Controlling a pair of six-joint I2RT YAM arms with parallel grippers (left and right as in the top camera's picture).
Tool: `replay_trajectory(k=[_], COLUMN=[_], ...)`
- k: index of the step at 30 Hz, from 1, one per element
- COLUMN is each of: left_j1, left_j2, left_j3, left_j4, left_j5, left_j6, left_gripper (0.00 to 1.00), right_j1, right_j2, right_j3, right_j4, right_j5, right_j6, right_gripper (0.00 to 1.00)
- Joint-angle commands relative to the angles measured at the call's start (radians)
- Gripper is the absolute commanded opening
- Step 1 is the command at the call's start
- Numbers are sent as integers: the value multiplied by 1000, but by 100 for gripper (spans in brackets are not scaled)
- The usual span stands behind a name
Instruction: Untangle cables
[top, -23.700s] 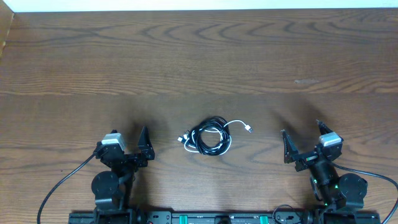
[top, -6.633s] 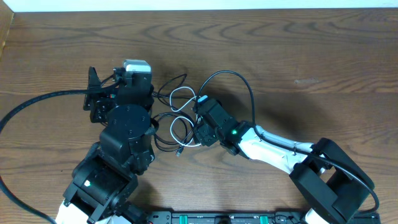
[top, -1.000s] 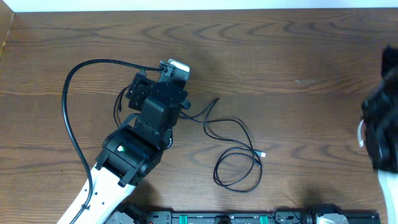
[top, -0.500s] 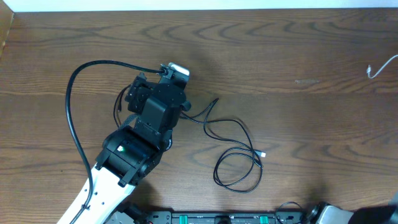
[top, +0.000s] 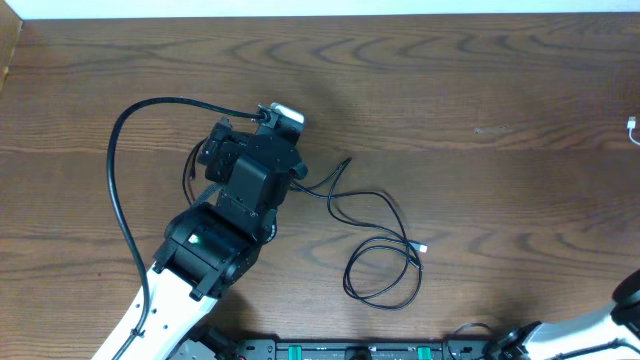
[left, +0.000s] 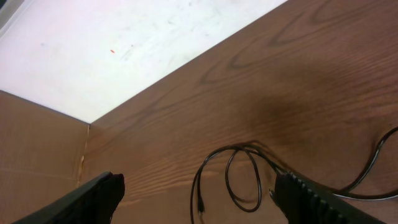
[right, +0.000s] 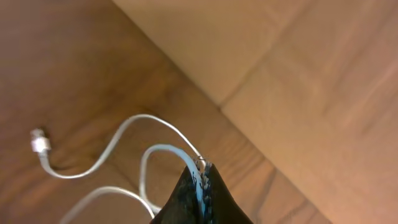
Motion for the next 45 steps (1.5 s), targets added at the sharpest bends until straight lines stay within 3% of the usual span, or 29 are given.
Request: replay_trajectory(k=[1, 5, 6, 7, 8, 17, 20, 26, 34, 41, 45], left_j1=[0, 0, 0, 0, 0, 0, 0, 0, 3, 157, 299], left_j2=[1, 1, 1, 1, 1, 2, 8, 40, 62, 61, 62], left_j3=[20, 20, 20, 20, 20, 20, 20, 20, 20, 21, 21], left_j4=[0, 0, 0, 0, 0, 0, 0, -7, -6, 3, -1], left_j5=[9, 62, 69, 70, 71, 73, 73, 73, 72, 85, 142], left_j6=[-3, -3, -3, -3, -3, -3, -3, -3, -8, -290, -354], left_gripper=[83, 83, 83, 83, 83, 84, 83, 83, 83, 83, 83], right_j1=[-51, -75, -76, -76, -75, -46, 21, 302, 737, 1029, 1163], right_j2=[48, 100, 110, 116, 121, 97, 55, -54, -92, -91, -91], right_j3=[54, 56, 56, 56, 56, 83, 116, 171, 168, 148, 119], right_j4=[-18, -42, -46, -51, -55, -82, -116, -233, -490, -697, -793], right_j5=[-55, -105, -131, -158, -187, -492, -505, -322, -212, -121, -50], right_j6=[37, 37, 37, 37, 37, 121, 112, -18, -37, 71, 133], right_gripper=[1, 5, 31, 81, 99, 99, 99, 99, 99, 99, 99])
